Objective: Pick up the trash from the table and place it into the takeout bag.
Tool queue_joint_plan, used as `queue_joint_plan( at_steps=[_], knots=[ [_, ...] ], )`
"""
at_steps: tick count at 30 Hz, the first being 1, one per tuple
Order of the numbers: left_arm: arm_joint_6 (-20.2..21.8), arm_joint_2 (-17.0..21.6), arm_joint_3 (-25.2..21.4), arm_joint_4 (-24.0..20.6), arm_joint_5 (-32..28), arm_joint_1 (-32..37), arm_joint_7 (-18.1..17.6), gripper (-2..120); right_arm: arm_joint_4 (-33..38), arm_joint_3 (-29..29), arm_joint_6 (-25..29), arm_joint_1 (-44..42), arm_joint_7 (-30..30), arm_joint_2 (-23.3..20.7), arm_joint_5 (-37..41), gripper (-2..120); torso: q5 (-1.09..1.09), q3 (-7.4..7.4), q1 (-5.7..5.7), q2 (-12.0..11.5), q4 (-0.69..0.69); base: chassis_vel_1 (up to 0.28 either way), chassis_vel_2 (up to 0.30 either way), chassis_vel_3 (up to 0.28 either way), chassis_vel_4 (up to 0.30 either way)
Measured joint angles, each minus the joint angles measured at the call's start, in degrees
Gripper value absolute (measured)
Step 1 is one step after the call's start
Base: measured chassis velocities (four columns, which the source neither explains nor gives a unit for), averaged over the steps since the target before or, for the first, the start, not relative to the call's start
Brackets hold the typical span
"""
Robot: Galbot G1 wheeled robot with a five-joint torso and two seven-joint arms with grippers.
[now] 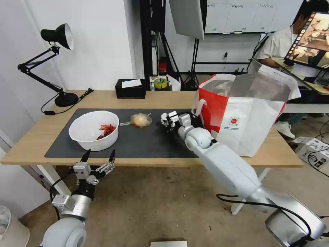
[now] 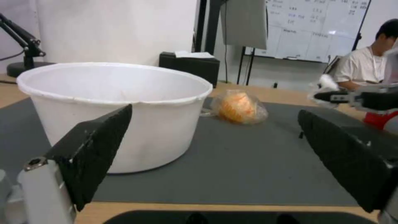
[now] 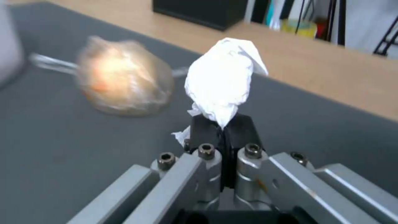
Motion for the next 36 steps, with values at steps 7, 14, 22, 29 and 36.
queue_joint_plan(
  at_steps=[7, 14, 22, 29, 36],
  knots=[
    [-0.01, -0.35, -0.16, -0.72, 0.16, 0.28, -0.02, 100, 15.53, 4.26, 7.21, -11.88, 3.35, -5.54, -4.79, 0, 0.01, 0.0, 0.0, 0.0, -0.01, 0.0, 0.0, 0.0, 0.0],
    [0.0, -1.01, -0.44, -1.41, 1.08, 1.23, 0.0, 100, 25.29, 9.58, 12.92, -19.03, 7.53, -9.99, -6.66, 0, 0.01, 0.0, 0.0, 0.0, -0.01, 0.0, 0.0, 0.0, 0.0],
    [-0.07, -1.6, -0.87, -1.51, 2.3, 1.96, 0.08, 100, 31.11, 16.31, 16.06, -19.7, 10.25, -15.18, -6.92, 0, 0.01, 0.0, 0.0, 0.0, -0.01, 0.0, 0.0, 0.0, 0.0],
    [-0.2, -1.99, -1.14, -1.14, 3.36, 3.16, 0.38, 100, 32.01, 21.73, 15.45, -17.11, 11.56, -19.41, -2.59, 0, 0.0, 0.0, 0.0, 0.0, 0.01, 0.0, 0.0, 0.0, 0.0],
    [-0.2, -2.03, -0.86, -1.4, 3.45, 3.18, 0.42, 100, 31.97, 24.28, 5.69, -13.33, 18.18, -23.71, 11.44, 0, 0.01, 0.01, 0.0, 0.0, 0.0, 0.0, 0.0, 0.0, 0.0]
  ],
)
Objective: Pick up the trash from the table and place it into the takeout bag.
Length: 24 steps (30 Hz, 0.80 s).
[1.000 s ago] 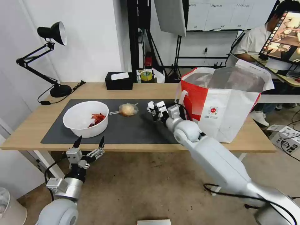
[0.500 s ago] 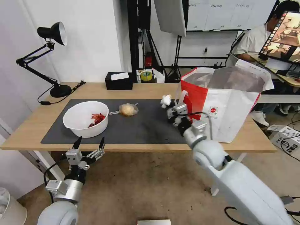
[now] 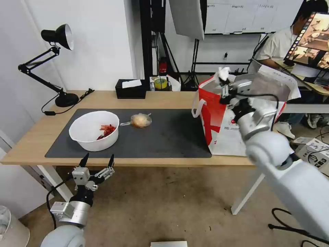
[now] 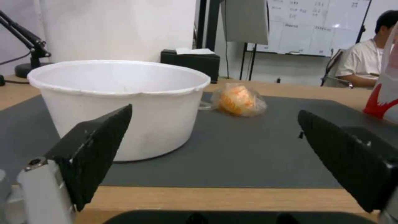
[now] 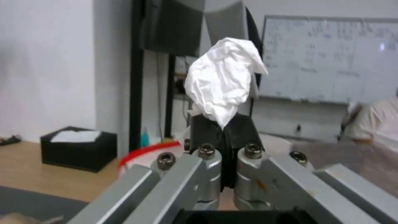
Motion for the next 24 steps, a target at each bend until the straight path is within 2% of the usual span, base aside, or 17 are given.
queue_joint_plan(
  at_steps=[1, 4, 11, 14, 24],
  knots=[
    [0.0, 0.0, 0.0, 0.0, 0.0, 0.0, 0.0, 100, 0.0, 0.0, 0.0, 0.0, 0.0, 0.0, 0.0, 0, 0.0, 0.0, 0.0, 0.0, 0.0, 0.0, 0.0, 0.0, 0.0],
    [0.0, 0.07, 0.13, 0.0, -0.01, -0.01, 0.0, 100, -0.86, 0.14, -5.05, 2.32, 3.65, -1.02, 5.57, 0, 0.0, 0.0, 0.0, 0.0, 0.0, 0.0, 0.0, 0.0, 0.0],
    [0.0, 0.57, 0.66, -0.43, -0.41, 0.02, 0.66, 100, -2.97, -2.36, -11.91, 7.63, 8.83, -1.82, 9.08, 0, -0.01, 0.0, 0.01, 0.0, 0.01, 0.0, 0.0, 0.0, 0.0],
    [0.0, 0.99, 0.61, -0.59, -0.55, 0.0, 0.72, 100, -3.2, -2.92, -13.54, 8.91, 10.61, -1.89, 11.74, 0, -0.01, 0.0, 0.0, 0.0, 0.01, 0.0, 0.0, 0.0, 0.0],
    [0.0, 0.83, 0.15, -0.92, -0.89, 0.16, 0.72, 100, -3.65, -2.88, -14.08, 8.68, 10.47, -2.16, 13.45, 0, -0.01, 0.0, 0.0, 0.0, 0.01, 0.0, 0.0, 0.0, 0.0]
  ],
)
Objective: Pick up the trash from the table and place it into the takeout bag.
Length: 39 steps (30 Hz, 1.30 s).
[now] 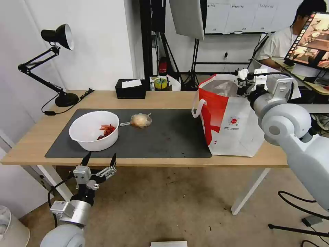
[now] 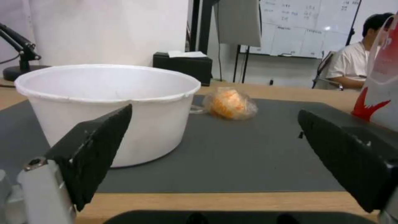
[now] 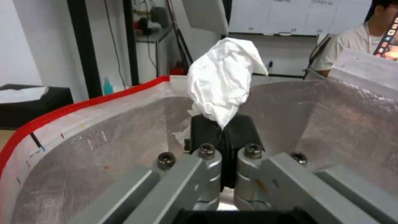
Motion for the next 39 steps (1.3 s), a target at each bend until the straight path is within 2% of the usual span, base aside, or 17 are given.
queue_joint_plan(
  at_steps=[3, 5, 7, 9, 10, 14, 19, 20, 23, 24, 26, 28, 29, 30, 32, 33, 39],
  knots=[
    [0.0, -0.01, 0.04, -0.07, 0.0, -0.03, -0.01, 100, 0.0, 0.41, 0.02, -0.37, -0.73, -0.18, -0.18, 7, 0.0, 0.0, 0.0, 0.0, 0.0, 0.0, 0.0, 0.0, 0.0],
    [0.0, 0.06, 0.02, -0.14, -0.01, -0.04, -0.02, 100, 0.09, 0.57, 0.02, -0.64, -1.12, -0.38, -0.53, 19, 0.0, 0.0, 0.0, 0.0, 0.0, 0.0, 0.0, 0.0, 0.0],
    [0.0, 0.11, 0.0, -0.19, -0.04, -0.04, -0.03, 100, 0.12, 0.61, 0.02, -0.75, -1.21, -0.42, -0.79, 22, -0.01, 0.0, 0.0, 0.0, 0.0, 0.0, 0.0, 0.0, 0.0],
    [0.0, 0.25, -0.16, -0.37, -0.14, -0.04, -0.05, 100, 0.13, 0.62, 0.04, -0.96, -1.58, -0.44, -1.76, 32, 0.0, 0.0, 0.0, 0.0, 0.0, 0.0, 0.0, 0.0, 0.0],
    [0.0, 0.25, -0.16, -0.37, -0.14, -0.04, -0.05, 100, 0.13, 0.62, 0.04, -0.96, -1.58, -0.44, -1.76, 32, 0.0, 0.0, 0.0, 0.0, 0.0, 0.0, 0.0, 0.0, 0.0],
    [0.0, 0.39, -0.27, -0.49, -0.21, 0.01, -0.1, 100, 0.06, 0.63, 0.04, -1.1, -1.7, -0.26, -2.21, 50, 0.0, 0.0, 0.0, 0.0, 0.0, 0.0, 0.0, 0.0, 0.0],
    [0.01, 0.42, -0.25, -0.5, -0.24, -0.04, -0.12, 100, -0.12, 0.64, 0.03, -1.34, -1.82, -0.12, -2.41, 67, 0.0, 0.0, 0.0, 0.0, 0.0, 0.0, 0.0, 0.0, 0.0],
    [0.01, 0.42, -0.25, -0.5, -0.24, -0.04, -0.12, 100, -0.12, 0.64, 0.03, -1.34, -1.82, -0.12, -2.41, 67, 0.0, 0.0, 0.0, 0.0, 0.0, 0.0, 0.0, 0.0, 0.0],
    [0.07, 0.45, -0.11, -0.43, -0.32, -0.4, -0.17, 100, -0.23, 0.68, 0.92, -1.52, -2.93, 0.0, -2.98, 84, 0.0, 0.0, 0.0, 0.0, 0.0, 0.0, 0.0, 0.0, 0.0],
    [0.07, 0.45, -0.11, -0.43, -0.32, -0.4, -0.17, 100, -0.23, 0.68, 0.92, -1.52, -2.93, 0.0, -2.98, 84, 0.0, 0.0, 0.0, 0.0, 0.0, 0.0, 0.0, 0.0, 0.0],
    [0.08, 0.46, -0.1, -0.27, -0.34, -0.54, -0.18, 100, -0.21, 0.47, 4.1, -1.68, -3.93, 0.16, -4.23, 94, -0.01, 0.0, 0.0, 0.0, 0.0, 0.0, 0.0, 0.0, 0.0],
    [0.08, 0.46, -0.1, -0.23, -0.34, -0.57, -0.18, 100, -0.19, 0.38, 5.15, -1.73, -4.3, 0.25, -4.52, 95, -0.01, 0.0, 0.0, 0.0, 0.0, 0.0, 0.0, 0.0, 0.0],
    [0.08, 0.42, -0.1, -0.14, -0.35, -0.59, -0.19, 100, -0.08, 0.16, 8.11, -1.9, -5.59, 0.5, -4.9, 98, 0.0, 0.0, 0.0, 0.0, 0.0, 0.0, 0.0, 0.0, 0.0],
    [0.08, 0.34, -0.12, -0.09, -0.35, -0.6, -0.2, 100, 0.13, -0.12, 11.35, -2.11, -7.64, 0.72, -5.04, 100, -0.01, 0.0, 0.0, 0.0, 0.0, 0.0, 0.0, 0.0, 0.0],
    [0.08, 0.3, -0.14, -0.07, -0.35, -0.6, -0.2, 100, 0.27, -0.29, 12.64, -2.22, -8.7, 0.8, -5.09, 100, -0.01, 0.0, 0.0, 0.0, 0.0, 0.0, 0.0, 0.0, 0.0],
    [0.08, 0.19, -0.18, -0.07, -0.35, -0.61, -0.21, 100, 0.88, -0.77, 15.54, -2.61, -11.58, 0.98, -5.11, 100, -0.01, 0.0, 0.0, 0.0, 0.0, 0.0, 0.0, 0.0, 0.0],
    [-0.01, -0.2, -0.28, 0.1, -0.25, -0.61, -0.22, 100, 2.67, -1.29, 20.8, -5.54, -20.81, 0.87, -7.07, 100, -0.01, 0.0, 0.0, 0.0, 0.0, 0.0, 0.0, 0.0, 0.0]
  ],
)
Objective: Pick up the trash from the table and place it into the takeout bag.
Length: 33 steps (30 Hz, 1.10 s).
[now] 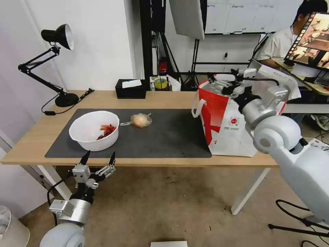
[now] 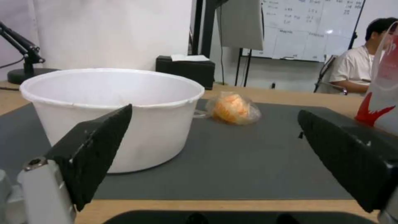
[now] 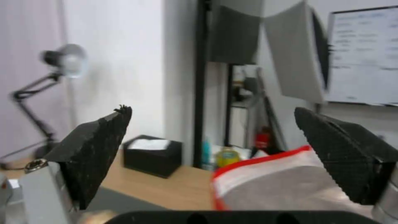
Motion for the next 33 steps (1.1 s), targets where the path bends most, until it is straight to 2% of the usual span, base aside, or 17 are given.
queue_joint_plan(
  at_steps=[2, 4, 9, 12, 13, 16, 18, 20, 21, 24, 33],
  knots=[
    [-0.01, -0.11, 0.0, 0.0, 0.04, -0.03, 0.0, 100, 0.38, 0.0, 1.0, -0.79, -1.36, -0.1, -0.01, 100, 0.0, 0.0, 0.0, 0.0, 0.0, 0.0, 0.0, 0.0, 0.0],
    [-0.04, -0.48, 0.0, 0.06, 0.26, -0.1, 0.0, 100, 1.51, -0.17, 4.57, -2.89, -4.18, -0.37, -0.01, 100, 0.0, 0.0, 0.0, 0.0, -0.01, 0.0, 0.0, 0.0, 0.0],
    [-0.15, -0.71, -0.03, 0.15, 0.56, 0.14, -0.01, 100, 3.31, -0.05, 6.34, -6.53, -6.28, -0.45, -0.54, 100, 0.0, 0.0, 0.0, 0.0, -0.01, 0.0, 0.0, 0.0, 0.0],
    [-0.39, -0.85, -0.43, 0.29, 0.64, 0.51, 0.08, 100, 4.6, 1.78, 8.94, -13.37, -8.23, -0.45, -9.18, 100, 0.01, 0.0, 0.0, 0.0, 0.0, 0.0, 0.0, 0.0, 0.0],
    [-0.39, -0.85, -0.43, 0.29, 0.64, 0.51, 0.08, 100, 4.6, 1.78, 8.94, -13.37, -8.23, -0.45, -9.18, 100, 0.01, 0.0, 0.0, 0.0, 0.0, 0.0, 0.0, 0.0, 0.0],
    [-0.65, -1.16, -0.52, 0.7, 1.07, 0.76, 0.16, 100, 6.37, 4.5, 10.48, -21.41, -8.37, 0.04, -13.15, 100, 0.0, -0.01, 0.0, 0.0, -0.01, 0.0, 0.0, 0.0, 0.0],
    [-0.68, -1.21, -0.52, 0.75, 1.12, 0.8, 0.17, 100, 6.48, 4.87, 10.94, -22.78, -8.37, 0.27, -13.97, 100, -0.01, -0.01, -0.01, 0.0, 0.0, 0.0, 0.0, 0.0, 0.0],
    [-0.79, -1.34, -0.41, 1.04, 1.36, 0.92, 0.26, 100, 6.55, 6.34, 13.19, -29.16, -8.39, 1.8, -17.94, 100, 0.01, -0.01, 0.0, 0.0, 0.0, 0.0, 0.0, 0.0, 0.0],
    [-0.79, -1.34, -0.41, 1.04, 1.36, 0.92, 0.26, 100, 6.55, 6.34, 13.19, -29.16, -8.39, 1.8, -17.94, 100, 0.01, -0.01, 0.0, 0.0, 0.0, 0.0, 0.0, 0.0, 0.0],
    [-0.93, -1.55, -0.01, 1.33, 1.74, 1.01, 0.39, 100, 5.42, 8.67, 17.13, -38.91, -8.37, 6.17, -23.52, 100, 0.01, -0.01, -0.01, 0.01, -0.02, 0.0, 0.0, 0.0, 0.0],
    [-1.59, -1.82, 0.26, 2.15, 2.43, 1.29, 0.44, 100, 3.58, 10.47, 21.66, -47.49, -8.42, 12.72, -29.26, 100, 0.0, -0.01, -0.01, 0.0, -0.01, 0.0, 0.0, 0.0, 0.0]
  ],
)
